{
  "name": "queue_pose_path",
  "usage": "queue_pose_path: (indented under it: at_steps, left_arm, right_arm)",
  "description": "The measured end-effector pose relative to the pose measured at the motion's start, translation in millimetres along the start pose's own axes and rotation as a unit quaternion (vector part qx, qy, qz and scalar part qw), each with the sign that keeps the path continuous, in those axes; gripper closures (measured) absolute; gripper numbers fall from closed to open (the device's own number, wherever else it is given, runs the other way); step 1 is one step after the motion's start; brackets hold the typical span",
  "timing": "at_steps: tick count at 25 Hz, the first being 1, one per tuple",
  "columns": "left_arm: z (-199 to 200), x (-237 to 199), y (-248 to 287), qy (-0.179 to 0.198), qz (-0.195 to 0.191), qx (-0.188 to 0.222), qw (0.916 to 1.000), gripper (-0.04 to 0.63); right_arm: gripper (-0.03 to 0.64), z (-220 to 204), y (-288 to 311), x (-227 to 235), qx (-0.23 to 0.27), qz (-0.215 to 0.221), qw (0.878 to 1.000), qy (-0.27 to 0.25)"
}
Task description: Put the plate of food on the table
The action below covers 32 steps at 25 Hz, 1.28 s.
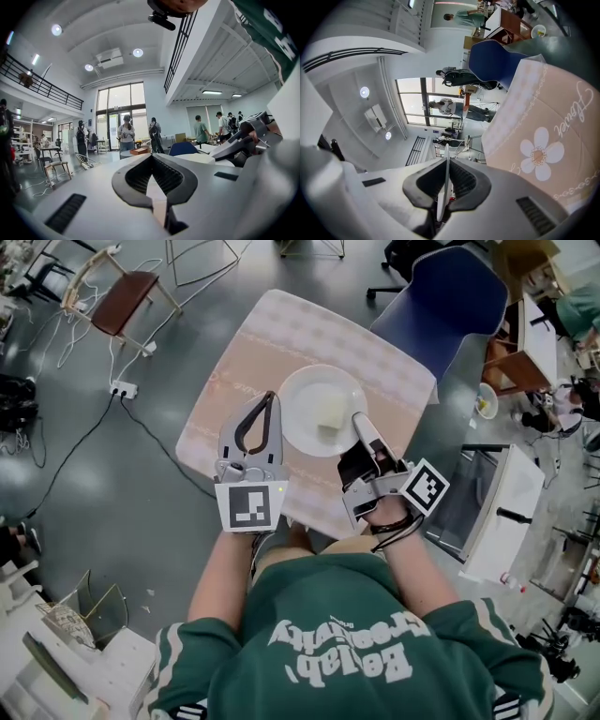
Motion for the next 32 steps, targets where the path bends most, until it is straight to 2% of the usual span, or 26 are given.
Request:
queue_pose_path:
  at_steps: [11, 22, 32]
  left_arm:
    - [-50, 7, 31, 0.004, 0.021, -0.045, 0.9988, 0.586]
    - [-92, 18, 64, 0.031, 0.021, -0.06, 0.9975, 0.586]
    - [-148, 34, 72, 0.008, 0.013, -0.101, 0.9948, 0.586]
  right_arm:
    - [0.591, 21, 17, 62, -0.035, -0.028, 0.999, 0.013]
    - [0.591, 28, 29, 127, -0.076, -0.067, 0.995, 0.021]
    - [0.591, 28, 33, 183, -0.095, -0.107, 0.989, 0.026]
Point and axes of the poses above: the fingertips, and each gripper's own axes: y forward along the fingers, x to its right, z out of its top, the point moved 4 cm from there along -y, backward along the fingers, and after that the axes turned 5 degrees about z, right-handed, at the moved point
